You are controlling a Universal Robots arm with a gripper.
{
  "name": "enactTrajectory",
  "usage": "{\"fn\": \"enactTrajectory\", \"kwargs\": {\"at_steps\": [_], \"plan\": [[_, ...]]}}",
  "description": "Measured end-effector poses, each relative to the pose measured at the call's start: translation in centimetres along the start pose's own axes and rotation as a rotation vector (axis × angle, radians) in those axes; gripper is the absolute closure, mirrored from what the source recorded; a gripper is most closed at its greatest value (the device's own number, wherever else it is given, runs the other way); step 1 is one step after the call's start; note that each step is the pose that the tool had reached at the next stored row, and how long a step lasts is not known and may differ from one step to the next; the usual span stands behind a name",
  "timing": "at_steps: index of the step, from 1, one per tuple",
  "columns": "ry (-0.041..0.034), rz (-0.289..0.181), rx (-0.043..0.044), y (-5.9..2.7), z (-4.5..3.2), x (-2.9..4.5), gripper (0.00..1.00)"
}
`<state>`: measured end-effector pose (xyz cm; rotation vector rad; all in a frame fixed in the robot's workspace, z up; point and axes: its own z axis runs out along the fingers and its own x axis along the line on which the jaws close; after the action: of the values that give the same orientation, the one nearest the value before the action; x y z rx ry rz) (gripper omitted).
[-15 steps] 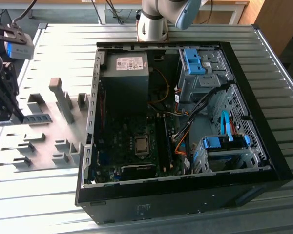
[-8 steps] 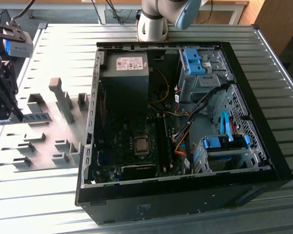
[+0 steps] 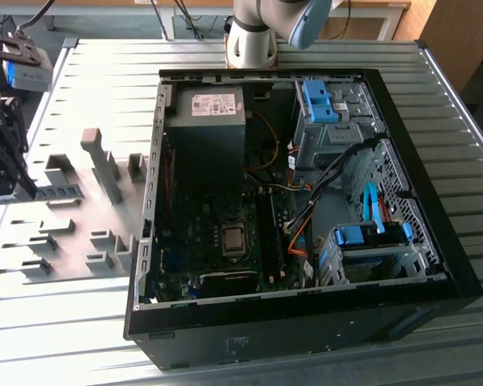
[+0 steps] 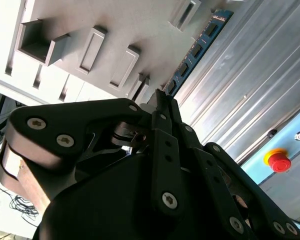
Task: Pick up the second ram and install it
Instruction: 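Pick up the second ram and move it above second insertion slot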
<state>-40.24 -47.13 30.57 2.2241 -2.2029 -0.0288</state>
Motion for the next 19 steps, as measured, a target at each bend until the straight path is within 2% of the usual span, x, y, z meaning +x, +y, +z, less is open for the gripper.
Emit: {"fn": "enactTrajectory", "kwargs": {"at_steps": [19], "plan": [[0.0022,0.002,0.0,0.02,-1.18,-0.06,0.86]]}}
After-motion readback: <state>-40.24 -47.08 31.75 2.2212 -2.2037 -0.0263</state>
